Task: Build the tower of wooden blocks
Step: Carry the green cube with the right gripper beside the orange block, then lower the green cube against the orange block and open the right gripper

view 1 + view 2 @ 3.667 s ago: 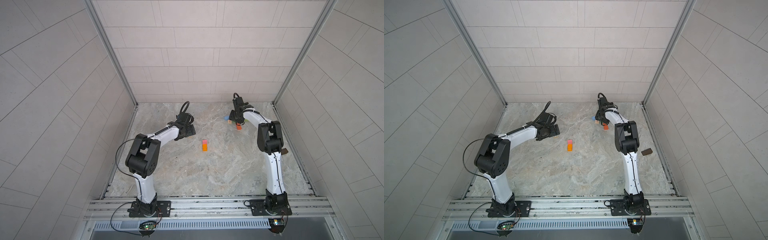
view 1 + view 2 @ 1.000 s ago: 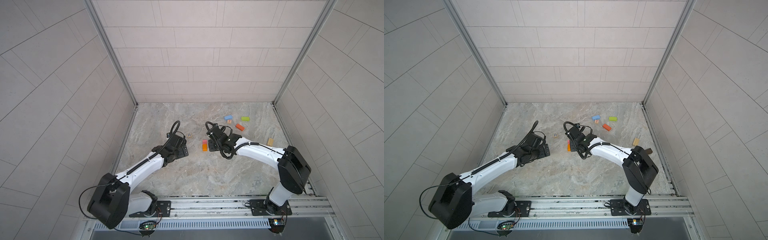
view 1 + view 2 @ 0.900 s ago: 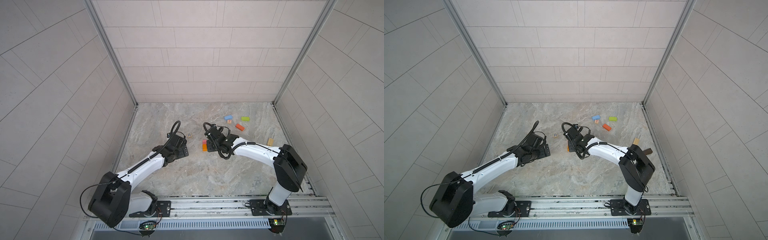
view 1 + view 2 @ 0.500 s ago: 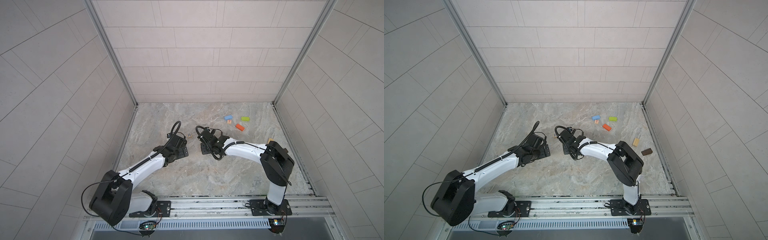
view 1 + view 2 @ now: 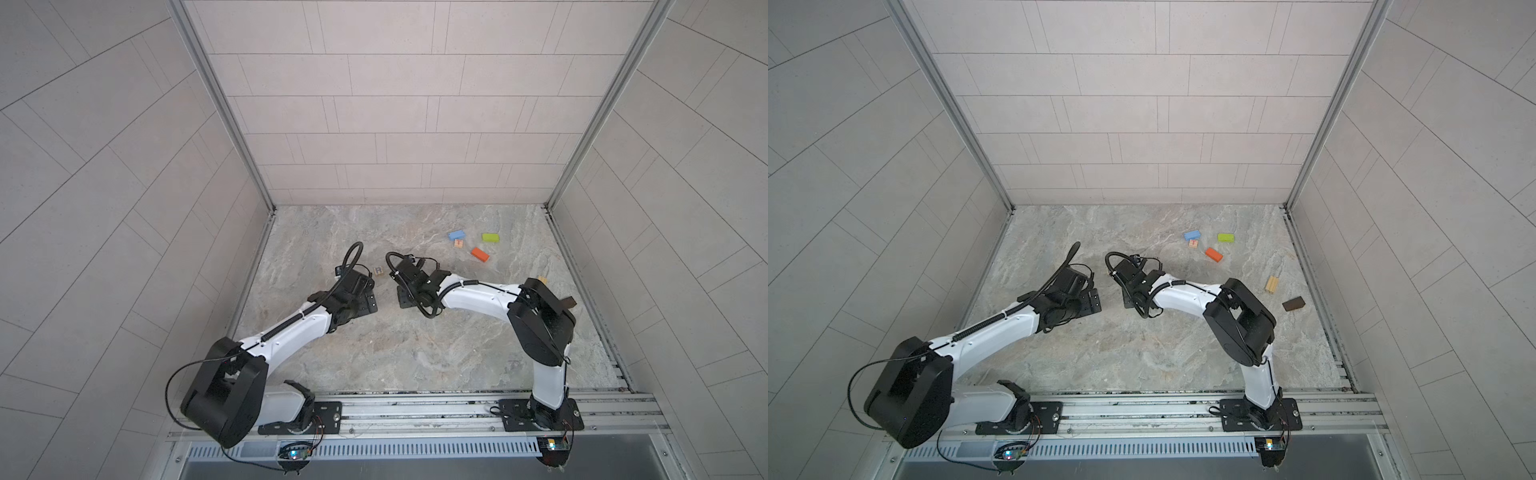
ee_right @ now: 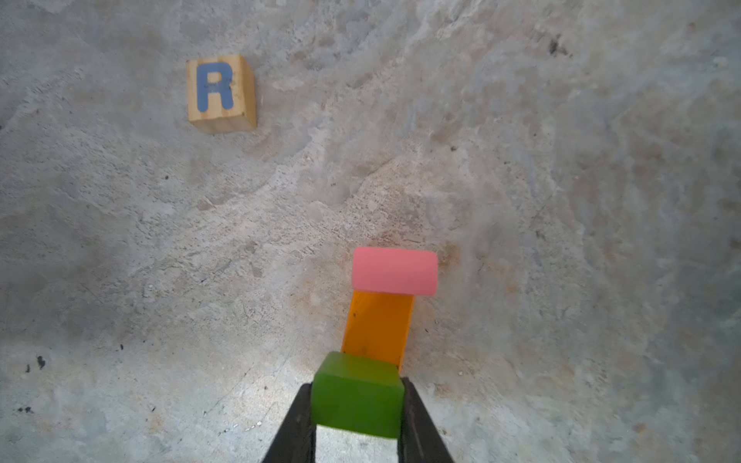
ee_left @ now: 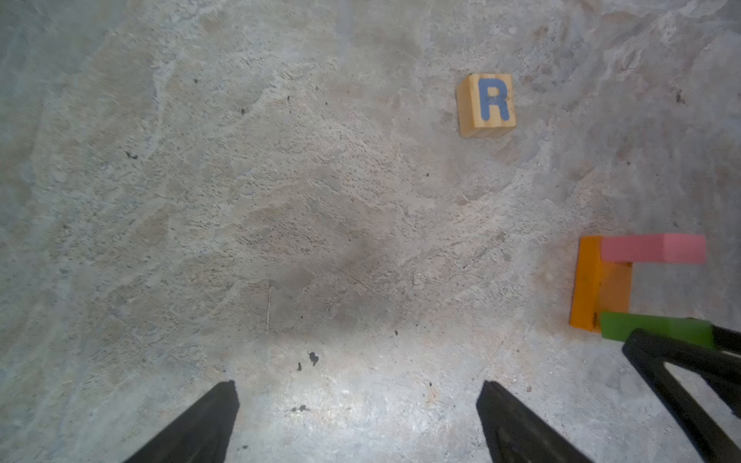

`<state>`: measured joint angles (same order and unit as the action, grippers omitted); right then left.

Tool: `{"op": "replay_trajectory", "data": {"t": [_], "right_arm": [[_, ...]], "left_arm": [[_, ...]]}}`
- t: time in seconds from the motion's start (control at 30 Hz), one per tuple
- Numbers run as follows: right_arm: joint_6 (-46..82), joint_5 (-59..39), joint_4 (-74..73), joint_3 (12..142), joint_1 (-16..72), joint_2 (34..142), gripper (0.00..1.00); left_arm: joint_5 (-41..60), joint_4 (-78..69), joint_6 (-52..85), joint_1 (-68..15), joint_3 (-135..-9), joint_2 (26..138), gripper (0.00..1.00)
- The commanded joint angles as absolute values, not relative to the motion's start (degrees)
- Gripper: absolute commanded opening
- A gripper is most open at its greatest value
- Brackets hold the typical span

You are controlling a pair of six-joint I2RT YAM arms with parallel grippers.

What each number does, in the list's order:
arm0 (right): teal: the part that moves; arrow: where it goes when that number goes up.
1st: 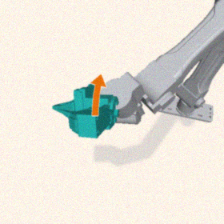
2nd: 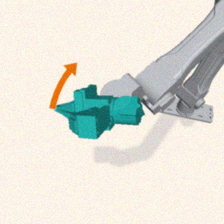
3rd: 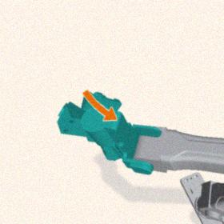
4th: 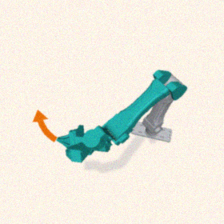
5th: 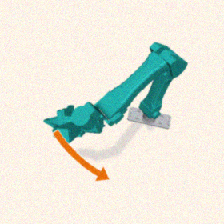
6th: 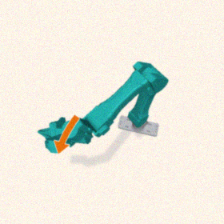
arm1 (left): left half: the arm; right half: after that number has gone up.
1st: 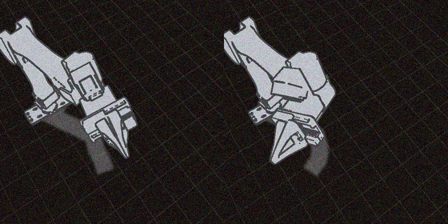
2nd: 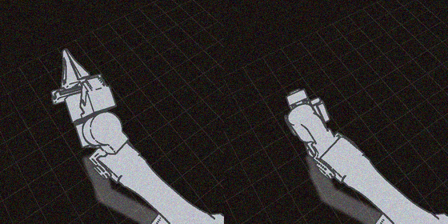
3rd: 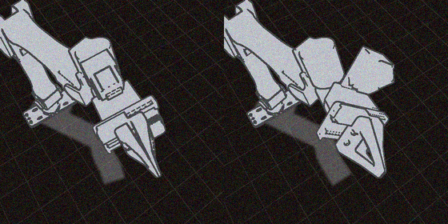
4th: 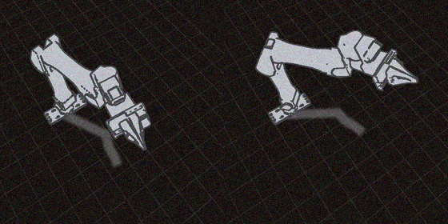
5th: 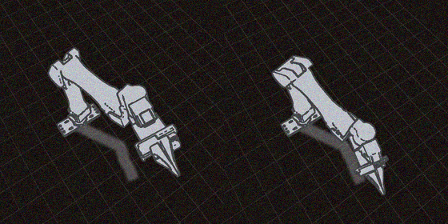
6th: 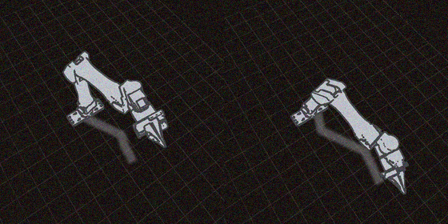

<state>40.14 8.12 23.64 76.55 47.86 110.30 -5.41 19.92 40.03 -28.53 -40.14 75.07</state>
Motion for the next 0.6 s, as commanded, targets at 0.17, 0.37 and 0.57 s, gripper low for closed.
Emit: {"op": "replay_trajectory", "data": {"t": [0.17,0.37,0.57], "right_arm": [[40.93,10.06,25.38,78.05,48.06,111.66,0.26],[40.91,10.74,25.84,78.23,47.90,111.87,0.27],[40.69,10.86,25.88,78.13,47.90,112.32,0.27]], "left_arm": [[-6.03,19.34,39.07,-28.56,-39.40,75.86,1.00],[-6.06,19.17,39.07,-28.56,-39.29,75.94,1.00],[-5.69,18.86,39.29,-28.56,-39.11,76.42,1.00]]}}
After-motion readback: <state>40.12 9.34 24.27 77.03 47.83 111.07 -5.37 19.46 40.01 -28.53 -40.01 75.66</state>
